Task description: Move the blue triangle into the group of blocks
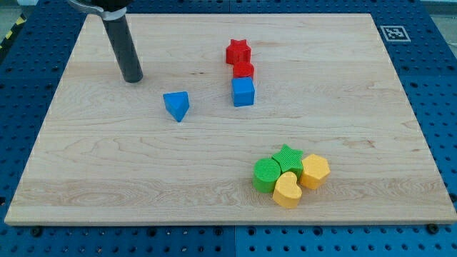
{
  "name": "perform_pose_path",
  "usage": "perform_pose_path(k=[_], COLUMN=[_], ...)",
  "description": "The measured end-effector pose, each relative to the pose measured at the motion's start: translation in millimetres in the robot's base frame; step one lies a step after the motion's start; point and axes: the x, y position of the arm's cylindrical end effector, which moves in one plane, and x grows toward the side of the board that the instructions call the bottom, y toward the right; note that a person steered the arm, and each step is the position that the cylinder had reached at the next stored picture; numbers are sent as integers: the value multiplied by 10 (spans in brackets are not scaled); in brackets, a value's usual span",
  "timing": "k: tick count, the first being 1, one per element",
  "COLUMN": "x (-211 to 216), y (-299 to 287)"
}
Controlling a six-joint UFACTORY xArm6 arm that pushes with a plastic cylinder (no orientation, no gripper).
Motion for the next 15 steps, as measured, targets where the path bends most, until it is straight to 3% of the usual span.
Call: perform_pose_path(k=[5,10,12,15], x=[1005,544,1343,986], y=[1506,956,949,1237])
